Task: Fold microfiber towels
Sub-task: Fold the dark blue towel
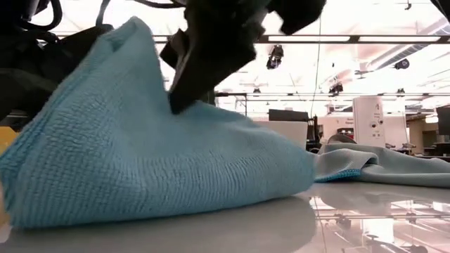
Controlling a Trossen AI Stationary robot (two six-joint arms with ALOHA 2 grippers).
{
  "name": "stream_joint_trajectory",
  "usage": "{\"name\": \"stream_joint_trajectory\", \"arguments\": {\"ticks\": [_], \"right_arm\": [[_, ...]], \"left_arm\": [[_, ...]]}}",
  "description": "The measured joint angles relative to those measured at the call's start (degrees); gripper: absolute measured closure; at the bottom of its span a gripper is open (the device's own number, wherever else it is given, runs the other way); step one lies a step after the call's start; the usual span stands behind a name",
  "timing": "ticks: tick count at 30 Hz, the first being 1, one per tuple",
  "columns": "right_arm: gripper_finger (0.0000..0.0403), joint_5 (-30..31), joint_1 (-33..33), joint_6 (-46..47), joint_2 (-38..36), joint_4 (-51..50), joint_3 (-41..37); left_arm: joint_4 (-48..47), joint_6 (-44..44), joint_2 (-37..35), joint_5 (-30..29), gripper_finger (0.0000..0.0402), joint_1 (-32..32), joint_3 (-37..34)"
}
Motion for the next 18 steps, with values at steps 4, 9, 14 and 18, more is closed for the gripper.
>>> {"name": "stream_joint_trajectory", "arguments": {"ticks": [4, 9, 14, 18], "right_arm": [[0.0394, 1.32, -0.39, -0.35, 1.26, 2.02, 0.07], [0.0394, 2.91, -0.77, -0.26, 3.13, 1.78, 0.01], [0.0394, 4.65, -0.76, -0.28, 2.89, 2.82, 0.05], [0.0394, 4.82, -0.76, -0.56, 2.93, 3.84, 0.03]], "left_arm": [[-0.46, 0.03, -0.18, -0.02, 0.0350, -0.10, 0.00], [-4.82, 0.18, -3.94, 1.48, 0.0350, -0.43, -0.07], [-9.00, 1.49, -8.15, 1.23, 0.0350, -0.50, -0.07], [-15.08, 0.02, -12.55, 1.19, 0.0350, -1.05, 0.23]]}}
